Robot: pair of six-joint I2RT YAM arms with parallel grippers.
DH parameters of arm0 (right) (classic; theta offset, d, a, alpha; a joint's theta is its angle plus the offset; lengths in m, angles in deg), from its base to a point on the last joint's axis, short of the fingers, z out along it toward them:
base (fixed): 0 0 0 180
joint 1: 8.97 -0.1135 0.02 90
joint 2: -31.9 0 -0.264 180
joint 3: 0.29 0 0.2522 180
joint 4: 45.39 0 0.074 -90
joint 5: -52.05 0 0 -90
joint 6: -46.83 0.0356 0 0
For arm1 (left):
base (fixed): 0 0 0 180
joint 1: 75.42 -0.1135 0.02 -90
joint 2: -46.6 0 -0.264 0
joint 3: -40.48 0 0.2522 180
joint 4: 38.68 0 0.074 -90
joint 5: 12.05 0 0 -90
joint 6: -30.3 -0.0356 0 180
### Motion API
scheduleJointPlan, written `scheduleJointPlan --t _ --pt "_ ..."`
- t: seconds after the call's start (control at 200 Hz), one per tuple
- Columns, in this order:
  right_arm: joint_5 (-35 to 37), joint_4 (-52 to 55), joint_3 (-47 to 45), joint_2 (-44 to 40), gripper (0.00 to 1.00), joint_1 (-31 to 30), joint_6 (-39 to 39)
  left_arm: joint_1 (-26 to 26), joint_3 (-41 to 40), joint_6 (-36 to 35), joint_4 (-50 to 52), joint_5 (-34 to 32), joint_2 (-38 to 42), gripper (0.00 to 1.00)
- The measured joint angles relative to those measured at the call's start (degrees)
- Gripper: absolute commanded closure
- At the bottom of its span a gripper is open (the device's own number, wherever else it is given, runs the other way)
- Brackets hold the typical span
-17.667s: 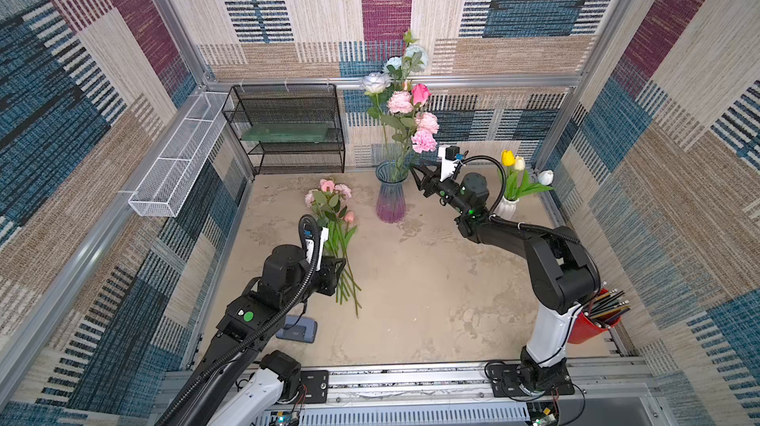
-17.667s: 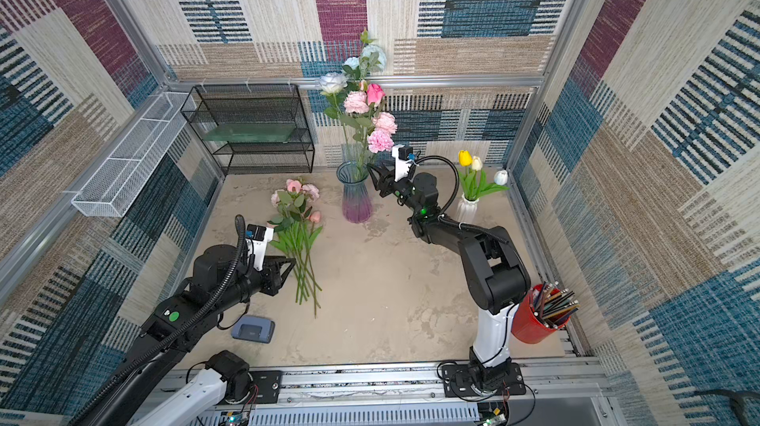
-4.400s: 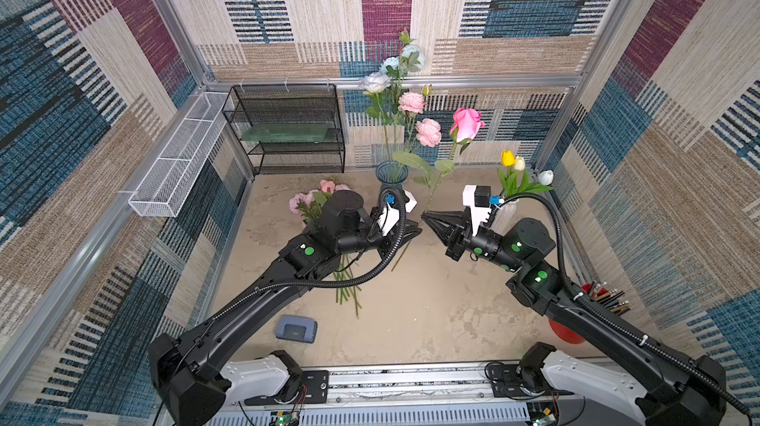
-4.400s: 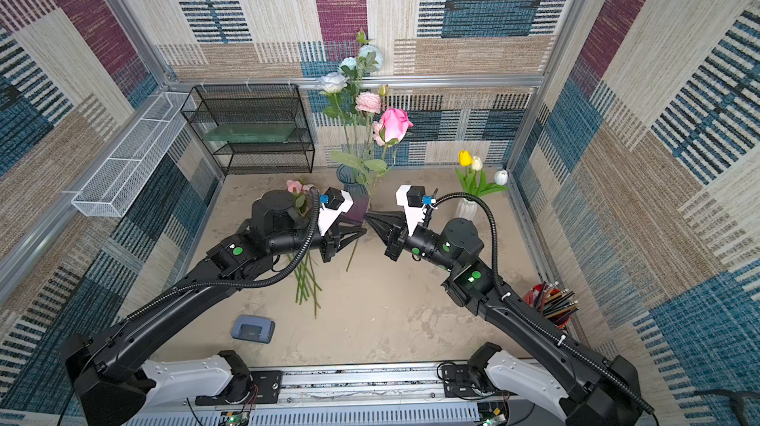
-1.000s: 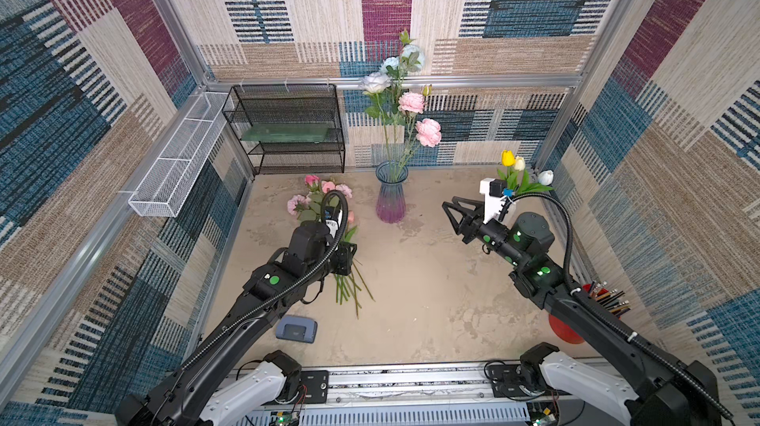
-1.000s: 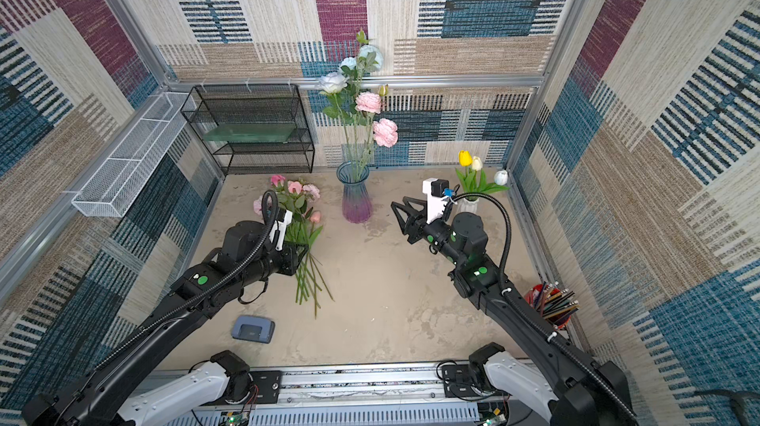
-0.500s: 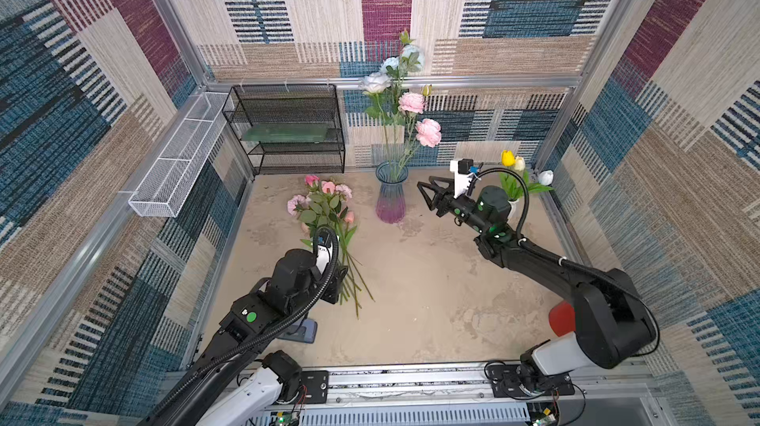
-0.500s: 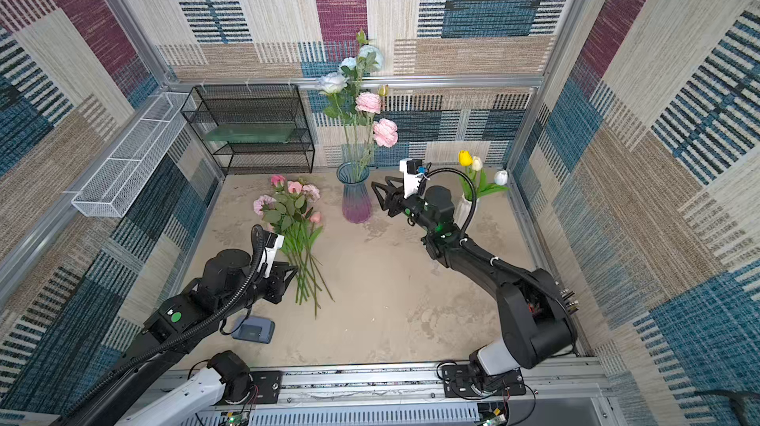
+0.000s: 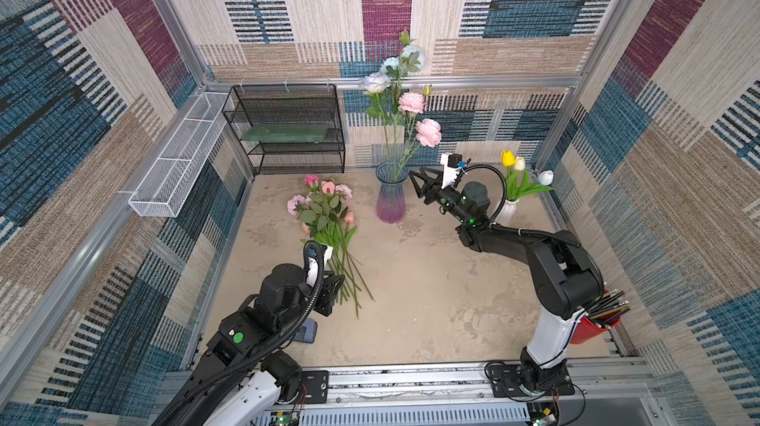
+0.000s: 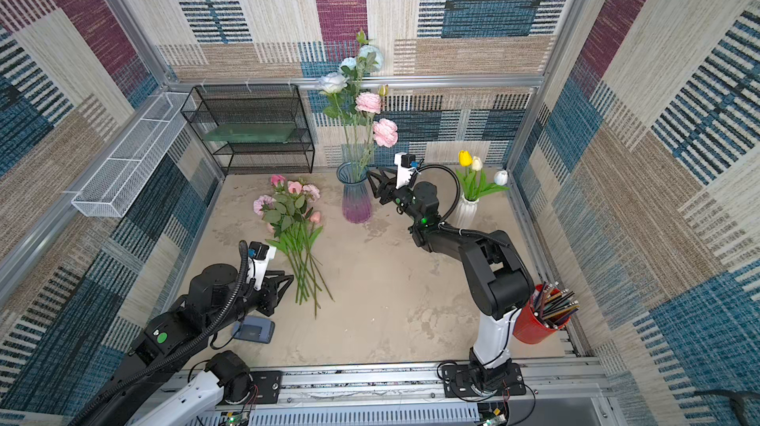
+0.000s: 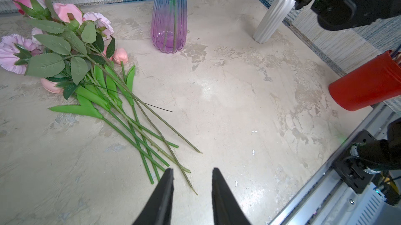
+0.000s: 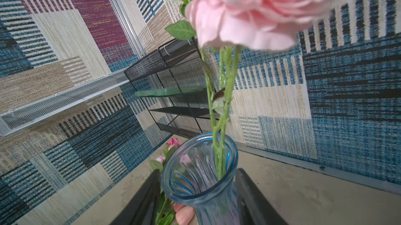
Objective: Pick out pink flowers from the vase
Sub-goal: Pick up the flower from the vase.
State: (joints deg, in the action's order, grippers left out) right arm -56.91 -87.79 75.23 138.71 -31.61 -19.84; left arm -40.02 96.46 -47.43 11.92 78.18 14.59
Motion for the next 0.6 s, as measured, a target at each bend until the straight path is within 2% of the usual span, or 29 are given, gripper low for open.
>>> scheduleJointPlan --t 0.29,0.446,0.601 --pt "-1.01 -7.08 4.5 6.58 0.49 0.17 3.87 0.0 -0.11 -0.04 -0.09 0.13 0.96 0.67" --pt "-2.71 -7.43 8.72 9.68 0.54 0.48 5.09 0.0 -0.13 -0.04 -0.13 0.13 1.27 0.67" --pt "-4.13 -7.45 12.57 13.18 0.63 1.22 6.62 0.0 -0.22 -0.07 -0.11 0.11 1.31 0.67"
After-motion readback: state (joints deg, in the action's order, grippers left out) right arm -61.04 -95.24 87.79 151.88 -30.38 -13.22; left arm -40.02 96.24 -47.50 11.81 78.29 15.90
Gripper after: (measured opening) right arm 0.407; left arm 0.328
